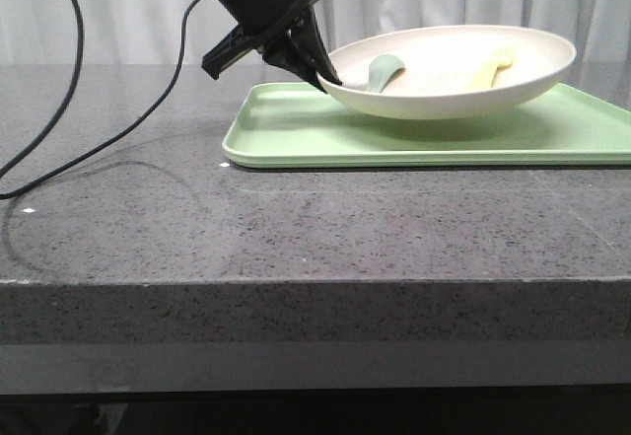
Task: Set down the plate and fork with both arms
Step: 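Carry the plate over the green tray and lower it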
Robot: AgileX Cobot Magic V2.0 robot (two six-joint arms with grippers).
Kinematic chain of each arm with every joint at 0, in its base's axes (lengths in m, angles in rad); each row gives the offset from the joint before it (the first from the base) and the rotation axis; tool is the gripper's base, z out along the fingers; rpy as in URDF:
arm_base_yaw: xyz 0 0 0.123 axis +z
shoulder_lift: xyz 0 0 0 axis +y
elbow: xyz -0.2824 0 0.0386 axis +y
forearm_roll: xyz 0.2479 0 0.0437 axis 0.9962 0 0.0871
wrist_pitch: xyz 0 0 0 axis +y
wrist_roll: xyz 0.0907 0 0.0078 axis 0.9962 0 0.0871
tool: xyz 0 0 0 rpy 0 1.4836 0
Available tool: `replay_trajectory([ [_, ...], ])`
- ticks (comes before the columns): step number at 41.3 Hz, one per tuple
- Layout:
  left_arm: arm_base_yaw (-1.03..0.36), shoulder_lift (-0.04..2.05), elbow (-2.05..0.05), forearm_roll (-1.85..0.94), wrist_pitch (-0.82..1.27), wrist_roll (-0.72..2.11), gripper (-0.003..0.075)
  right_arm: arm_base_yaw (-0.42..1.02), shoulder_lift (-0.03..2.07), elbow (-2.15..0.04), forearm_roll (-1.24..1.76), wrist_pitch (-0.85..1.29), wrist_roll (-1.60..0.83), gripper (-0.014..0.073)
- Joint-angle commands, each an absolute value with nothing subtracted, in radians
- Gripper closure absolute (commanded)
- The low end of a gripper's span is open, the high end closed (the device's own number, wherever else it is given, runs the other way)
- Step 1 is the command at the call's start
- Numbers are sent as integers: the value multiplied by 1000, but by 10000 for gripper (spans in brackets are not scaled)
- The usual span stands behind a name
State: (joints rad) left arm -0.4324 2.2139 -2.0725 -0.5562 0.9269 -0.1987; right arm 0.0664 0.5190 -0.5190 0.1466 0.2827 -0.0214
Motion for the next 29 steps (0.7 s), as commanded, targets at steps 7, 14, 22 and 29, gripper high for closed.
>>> replay_trajectory([
  [7, -441, 2149, -2114, -561, 852, -242, 685, 61, 526, -558, 147, 206, -26, 32],
  [14, -441, 2149, -2114, -561, 846, -240, 541, 61, 526, -558, 147, 206, -26, 32],
  [22, -436, 2145, -2118, -561, 884, -232, 398, 61, 526, -558, 147, 206, -26, 32],
  [29, -397, 2135, -2197, -523, 1032, -214, 342, 61, 526, -558, 147, 206, -26, 32],
])
